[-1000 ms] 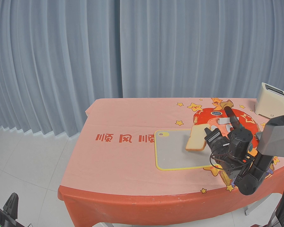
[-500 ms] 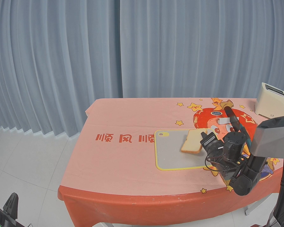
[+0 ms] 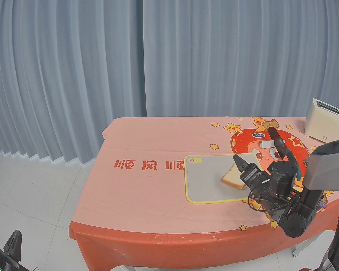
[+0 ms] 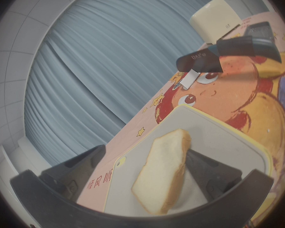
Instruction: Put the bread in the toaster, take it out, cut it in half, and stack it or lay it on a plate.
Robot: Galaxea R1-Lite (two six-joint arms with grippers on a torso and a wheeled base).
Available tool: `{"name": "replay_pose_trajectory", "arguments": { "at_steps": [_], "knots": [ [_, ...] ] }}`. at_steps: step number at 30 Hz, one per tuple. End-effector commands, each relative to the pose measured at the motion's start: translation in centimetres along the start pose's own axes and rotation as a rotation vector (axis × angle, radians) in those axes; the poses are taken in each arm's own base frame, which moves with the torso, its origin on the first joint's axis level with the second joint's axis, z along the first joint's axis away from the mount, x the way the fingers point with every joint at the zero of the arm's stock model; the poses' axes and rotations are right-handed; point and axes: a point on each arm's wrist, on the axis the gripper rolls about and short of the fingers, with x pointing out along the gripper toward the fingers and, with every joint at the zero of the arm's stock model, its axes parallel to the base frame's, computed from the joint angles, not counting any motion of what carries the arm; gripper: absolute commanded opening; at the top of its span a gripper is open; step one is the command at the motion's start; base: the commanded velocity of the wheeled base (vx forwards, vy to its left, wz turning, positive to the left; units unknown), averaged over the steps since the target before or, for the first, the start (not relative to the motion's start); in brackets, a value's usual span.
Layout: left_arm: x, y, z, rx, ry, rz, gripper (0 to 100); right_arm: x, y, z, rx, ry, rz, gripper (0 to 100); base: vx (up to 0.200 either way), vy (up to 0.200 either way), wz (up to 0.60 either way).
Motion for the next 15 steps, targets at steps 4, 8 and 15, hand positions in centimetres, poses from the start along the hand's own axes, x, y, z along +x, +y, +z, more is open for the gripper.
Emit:
{"name": "replay_pose_trajectory", "arguments": {
  "at_steps": [4, 8, 15],
  "knots": [
    [0.1, 0.0, -0.5, -0.001, 0.018, 0.001, 0, -1.9, -0.1, 0.9, -0.127, 0.066, 0.002, 100, 0.0, 0.0, 0.0],
    [0.1, 0.0, -0.5, -0.001, 0.018, 0.001, 0, -1.5, -0.5, 0.3, -0.151, 0.11, -0.04, 100, 0.0, 0.0, 0.0],
    [0.1, 0.0, -0.5, 0.0, 0.018, 0.0, 0, -0.1, 0.1, 0.6, -0.144, 0.105, -0.051, 100, 0.0, 0.0, 0.0]
  ]
}}
